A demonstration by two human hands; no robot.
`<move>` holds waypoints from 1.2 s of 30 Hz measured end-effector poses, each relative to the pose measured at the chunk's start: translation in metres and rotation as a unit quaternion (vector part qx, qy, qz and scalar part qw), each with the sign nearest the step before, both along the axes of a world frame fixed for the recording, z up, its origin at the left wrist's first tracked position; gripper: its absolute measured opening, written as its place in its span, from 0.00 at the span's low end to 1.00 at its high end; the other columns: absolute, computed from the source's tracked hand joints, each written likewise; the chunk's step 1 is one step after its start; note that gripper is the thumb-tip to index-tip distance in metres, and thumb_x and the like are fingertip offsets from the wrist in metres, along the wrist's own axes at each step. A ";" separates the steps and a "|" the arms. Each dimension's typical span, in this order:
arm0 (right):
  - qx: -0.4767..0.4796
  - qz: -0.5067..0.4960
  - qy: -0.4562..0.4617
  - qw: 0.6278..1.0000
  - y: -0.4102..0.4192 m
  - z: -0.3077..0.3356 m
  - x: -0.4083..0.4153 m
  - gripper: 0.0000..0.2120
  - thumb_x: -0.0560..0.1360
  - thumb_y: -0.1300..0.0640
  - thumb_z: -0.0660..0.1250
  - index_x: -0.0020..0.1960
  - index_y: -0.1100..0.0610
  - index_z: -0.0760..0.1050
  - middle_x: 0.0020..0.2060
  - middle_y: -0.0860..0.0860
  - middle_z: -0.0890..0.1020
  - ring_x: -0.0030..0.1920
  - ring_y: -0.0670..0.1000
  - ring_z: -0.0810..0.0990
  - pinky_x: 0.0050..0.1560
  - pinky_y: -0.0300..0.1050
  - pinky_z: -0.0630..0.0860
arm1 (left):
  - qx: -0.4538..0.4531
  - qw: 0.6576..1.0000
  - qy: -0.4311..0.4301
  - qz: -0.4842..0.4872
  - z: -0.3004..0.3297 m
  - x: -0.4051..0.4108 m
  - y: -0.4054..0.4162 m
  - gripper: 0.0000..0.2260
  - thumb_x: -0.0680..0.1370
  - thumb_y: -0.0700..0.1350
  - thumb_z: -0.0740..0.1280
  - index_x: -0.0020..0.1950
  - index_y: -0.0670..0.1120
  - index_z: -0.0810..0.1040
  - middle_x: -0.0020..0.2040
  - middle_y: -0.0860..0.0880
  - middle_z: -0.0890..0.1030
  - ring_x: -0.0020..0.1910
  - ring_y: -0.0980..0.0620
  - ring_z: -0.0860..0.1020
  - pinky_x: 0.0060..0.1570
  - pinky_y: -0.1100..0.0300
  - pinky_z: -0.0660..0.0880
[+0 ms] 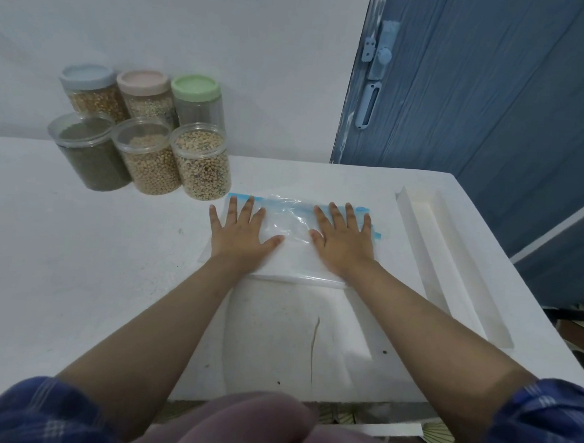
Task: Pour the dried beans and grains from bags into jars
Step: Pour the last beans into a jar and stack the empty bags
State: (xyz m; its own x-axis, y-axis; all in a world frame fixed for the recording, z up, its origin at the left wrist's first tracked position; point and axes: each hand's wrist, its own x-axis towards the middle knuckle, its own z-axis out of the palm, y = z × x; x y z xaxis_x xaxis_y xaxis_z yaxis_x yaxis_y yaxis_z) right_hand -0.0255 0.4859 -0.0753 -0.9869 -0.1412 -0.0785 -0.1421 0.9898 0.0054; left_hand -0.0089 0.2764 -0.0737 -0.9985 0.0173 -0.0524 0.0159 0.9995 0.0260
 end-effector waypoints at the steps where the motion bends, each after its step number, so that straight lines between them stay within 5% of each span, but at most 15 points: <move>1: -0.006 0.003 -0.004 1.000 0.001 0.000 0.001 0.28 0.83 0.39 0.39 0.80 0.43 0.40 0.81 0.47 0.45 0.80 0.55 0.39 0.76 0.61 0.36 | 0.004 1.000 -0.003 0.003 -0.002 0.001 0.000 0.36 0.77 0.71 0.43 0.81 0.54 0.47 0.81 0.52 0.42 0.79 0.46 0.36 0.73 0.34 0.34; 5: -0.004 0.004 -0.007 1.000 0.001 0.003 0.004 0.28 0.83 0.39 0.39 0.80 0.44 0.40 0.81 0.48 0.44 0.80 0.55 0.40 0.76 0.61 0.37 | -0.009 1.000 -0.003 -0.001 -0.001 0.004 -0.001 0.36 0.78 0.70 0.42 0.81 0.53 0.48 0.81 0.52 0.41 0.79 0.45 0.36 0.73 0.33 0.35; 9: -0.014 0.014 0.064 0.998 -0.001 0.013 0.012 0.27 0.84 0.41 0.42 0.81 0.44 0.41 0.81 0.50 0.42 0.80 0.56 0.41 0.77 0.63 0.38 | 0.028 0.993 0.113 -0.008 0.005 0.013 0.003 0.29 0.83 0.61 0.43 0.80 0.50 0.53 0.81 0.51 0.41 0.79 0.43 0.40 0.72 0.32 0.39; 13: -0.161 0.076 0.102 0.979 0.005 0.032 0.037 0.25 0.84 0.41 0.50 0.79 0.42 0.54 0.81 0.46 0.50 0.79 0.54 0.50 0.76 0.57 0.49 | 0.142 0.960 0.186 -0.153 0.002 0.032 -0.004 0.26 0.80 0.60 0.50 0.69 0.48 0.73 0.75 0.47 0.67 0.76 0.45 0.62 0.74 0.34 0.54; 15: -0.194 0.086 0.070 0.975 0.015 0.032 0.054 0.23 0.83 0.42 0.52 0.78 0.42 0.59 0.80 0.44 0.54 0.77 0.51 0.54 0.75 0.56 0.50 | 0.178 0.953 0.167 -0.177 -0.005 0.036 -0.017 0.26 0.78 0.61 0.52 0.65 0.46 0.75 0.70 0.48 0.72 0.71 0.47 0.69 0.72 0.43 0.61; 19: -0.259 0.053 0.000 0.965 0.039 0.010 0.081 0.24 0.82 0.40 0.53 0.78 0.41 0.58 0.78 0.40 0.57 0.78 0.42 0.53 0.76 0.52 0.40 | 0.325 0.930 0.119 -0.126 -0.013 0.043 -0.040 0.25 0.74 0.65 0.58 0.61 0.49 0.73 0.64 0.55 0.69 0.65 0.57 0.69 0.61 0.63 0.64; 23: -0.277 0.073 -0.058 0.956 0.053 0.009 0.081 0.34 0.75 0.34 0.64 0.75 0.46 0.57 0.73 0.38 0.62 0.75 0.39 0.58 0.76 0.53 0.36 | 0.286 0.940 0.035 -0.180 -0.004 0.041 -0.056 0.40 0.65 0.78 0.60 0.64 0.50 0.72 0.63 0.55 0.69 0.63 0.59 0.68 0.64 0.62 0.64; 26: -0.238 0.088 -0.110 0.961 0.059 0.017 0.074 0.41 0.73 0.36 0.68 0.78 0.46 0.52 0.68 0.35 0.64 0.71 0.36 0.60 0.77 0.52 0.37 | 0.266 0.942 -0.017 -0.203 0.002 0.034 -0.065 0.40 0.63 0.71 0.67 0.69 0.51 0.69 0.68 0.56 0.67 0.67 0.59 0.67 0.68 0.64 0.62; 29: -0.256 0.069 -0.104 0.959 0.065 0.020 0.068 0.32 0.76 0.39 0.68 0.75 0.43 0.59 0.68 0.34 0.66 0.70 0.39 0.63 0.76 0.46 0.43 | 0.302 0.937 -0.063 -0.167 0.010 0.029 -0.071 0.35 0.63 0.58 0.66 0.70 0.52 0.69 0.69 0.58 0.68 0.70 0.57 0.67 0.68 0.64 0.61; 32: -0.300 0.055 -0.081 0.949 0.068 0.020 0.064 0.14 0.75 0.37 0.67 0.59 0.37 0.74 0.73 0.34 0.64 0.73 0.40 0.63 0.74 0.43 0.55 | 0.341 0.930 -0.051 -0.127 0.010 0.026 -0.073 0.26 0.67 0.47 0.67 0.65 0.54 0.74 0.67 0.58 0.73 0.66 0.58 0.72 0.63 0.67 0.64; 36: -0.400 0.000 -0.034 0.916 0.063 0.035 0.064 0.06 0.74 0.42 0.71 0.46 0.43 0.79 0.59 0.41 0.77 0.57 0.37 0.75 0.54 0.27 0.67 | 0.427 0.903 -0.013 -0.032 0.012 0.025 -0.068 0.07 0.74 0.48 0.74 0.51 0.55 0.82 0.47 0.58 0.83 0.42 0.59 0.80 0.39 0.70 0.72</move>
State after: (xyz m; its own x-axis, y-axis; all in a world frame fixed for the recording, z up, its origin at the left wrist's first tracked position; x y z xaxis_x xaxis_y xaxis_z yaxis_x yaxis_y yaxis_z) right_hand 0.0385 0.5485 -0.0399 -0.9836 -0.1802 -0.0115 -0.1149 0.6738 -0.7299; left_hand 0.0160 0.2084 -0.0615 -0.9927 0.1196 -0.0157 0.0612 0.6112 0.7891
